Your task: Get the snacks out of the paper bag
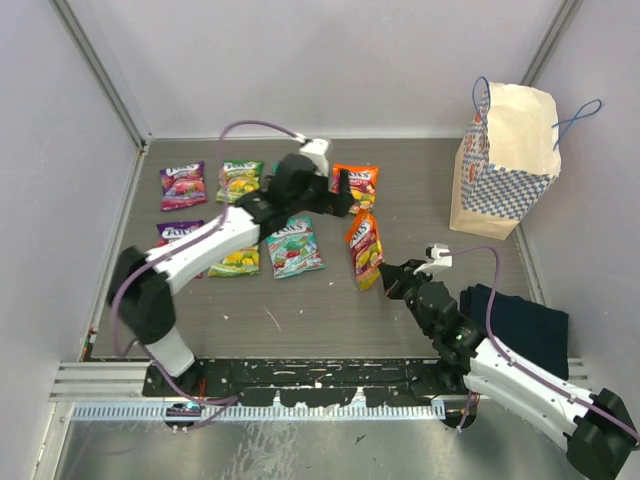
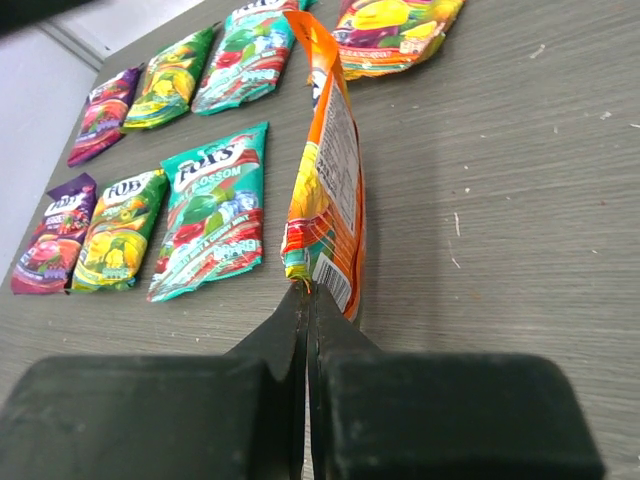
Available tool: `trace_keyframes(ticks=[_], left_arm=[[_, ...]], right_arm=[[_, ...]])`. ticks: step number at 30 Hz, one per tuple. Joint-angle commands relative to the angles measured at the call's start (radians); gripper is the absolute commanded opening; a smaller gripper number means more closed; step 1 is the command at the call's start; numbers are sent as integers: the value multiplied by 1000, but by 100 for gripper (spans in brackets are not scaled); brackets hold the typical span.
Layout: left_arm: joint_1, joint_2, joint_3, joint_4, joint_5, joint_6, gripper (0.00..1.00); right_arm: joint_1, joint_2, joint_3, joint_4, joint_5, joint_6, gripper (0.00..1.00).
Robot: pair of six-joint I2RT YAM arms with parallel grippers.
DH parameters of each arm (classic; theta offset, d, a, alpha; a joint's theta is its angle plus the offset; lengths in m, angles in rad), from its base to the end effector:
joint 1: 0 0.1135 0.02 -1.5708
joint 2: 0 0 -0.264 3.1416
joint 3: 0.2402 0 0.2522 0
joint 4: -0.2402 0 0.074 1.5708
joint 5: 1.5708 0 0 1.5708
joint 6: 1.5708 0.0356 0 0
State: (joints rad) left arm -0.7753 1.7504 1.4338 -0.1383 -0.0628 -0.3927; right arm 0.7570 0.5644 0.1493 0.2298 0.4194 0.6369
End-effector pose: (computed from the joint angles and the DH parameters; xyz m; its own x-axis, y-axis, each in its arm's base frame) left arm 0.2994 -0.2903 0.3059 -0.5418 -0.0038 -0.8405 0.4881 0.8127 -0.3183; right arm 0.1190 0.0925 0.1912 -0.3077 0.4566 -0.8348 -0.1907 0.8300 0.5242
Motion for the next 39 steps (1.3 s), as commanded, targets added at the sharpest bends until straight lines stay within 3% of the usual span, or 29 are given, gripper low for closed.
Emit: trace_keyframes(ticks=[1,6,11,18,32,39], left_arm=[[130,-298,-88,-41,86,85,98],[226,-554,-316,27,43,88,98],[257,-639,-354,-8,-31,100,98],[277,-644,-354,-33,-46,77,98],[317,-653,-341,-65,-15,33,98],[325,-650,-338,-79,3,20,98]], right_arm=[[0,-50,-11,-65,64,39,1],[0,-55,-39,-96,88,86,1],[0,-40,-60,-111,148,187,1],[0,45,-21,-188,205,345,1],[-2,284,143,-300,3,541,1],[-49,378,229,-450,-59,636,1]])
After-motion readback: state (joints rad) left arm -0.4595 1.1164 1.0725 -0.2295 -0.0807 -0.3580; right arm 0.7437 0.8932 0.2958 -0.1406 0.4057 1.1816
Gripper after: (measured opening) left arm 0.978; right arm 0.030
